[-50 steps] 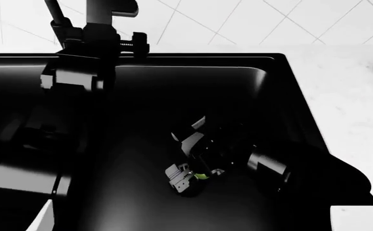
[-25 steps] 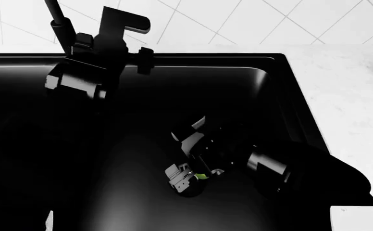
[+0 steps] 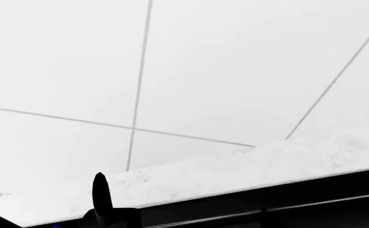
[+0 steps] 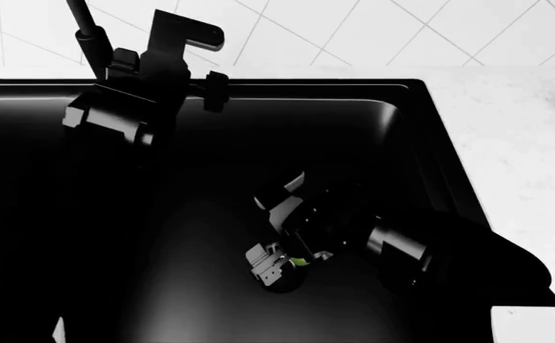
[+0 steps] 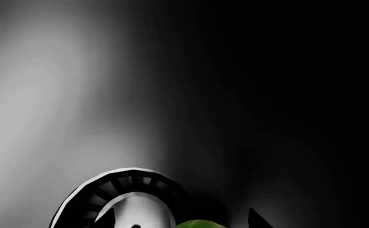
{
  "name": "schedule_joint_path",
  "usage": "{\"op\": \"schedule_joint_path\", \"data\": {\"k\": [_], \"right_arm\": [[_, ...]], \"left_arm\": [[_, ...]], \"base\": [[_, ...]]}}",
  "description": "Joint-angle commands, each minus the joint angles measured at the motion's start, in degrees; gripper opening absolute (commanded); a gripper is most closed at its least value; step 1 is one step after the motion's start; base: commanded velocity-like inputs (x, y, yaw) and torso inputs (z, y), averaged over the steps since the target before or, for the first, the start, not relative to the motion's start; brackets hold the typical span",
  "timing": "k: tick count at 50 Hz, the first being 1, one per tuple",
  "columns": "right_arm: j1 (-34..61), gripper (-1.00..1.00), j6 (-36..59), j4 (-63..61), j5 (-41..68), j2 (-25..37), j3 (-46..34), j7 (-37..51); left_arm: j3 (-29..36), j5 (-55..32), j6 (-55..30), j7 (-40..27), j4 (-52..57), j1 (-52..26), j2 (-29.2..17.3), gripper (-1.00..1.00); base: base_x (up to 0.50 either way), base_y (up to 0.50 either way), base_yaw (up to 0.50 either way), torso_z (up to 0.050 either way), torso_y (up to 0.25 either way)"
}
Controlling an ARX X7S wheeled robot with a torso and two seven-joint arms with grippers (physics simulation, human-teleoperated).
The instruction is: Pick the brussel sprout from the counter and place it in the sink. Then turn on the sink faucet.
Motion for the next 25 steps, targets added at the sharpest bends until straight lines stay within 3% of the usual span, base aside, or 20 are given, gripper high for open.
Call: {"op": "schedule_joint_path", "data": {"k": [1,12,25], "right_arm": [[-4.1,1.0,-0.9,0.3,-3.7,-1.5,1.3,-2.8],[-4.0,1.0,-0.8,0.4,-4.1,-1.5,1.4,-2.8],[-3.7,1.0,-0.5,0.6,-4.0,-1.5,1.4,-3.0]], "left_arm": [[9.6,-23.4,0.6,13.4,5.4,4.6,4.5,1.0],[10.1,-20.9,7.3,6.3,4.5,3.4,4.5,1.0],[9.0,-19.5,14.4,3.3,3.2,2.8,4.5,1.0]], "base": [[0.02,0.0,0.0,0.0,-0.013],[0.01,0.0,0.0,0.0,-0.013],[0.02,0.0,-0.01,0.0,-0.011]]}}
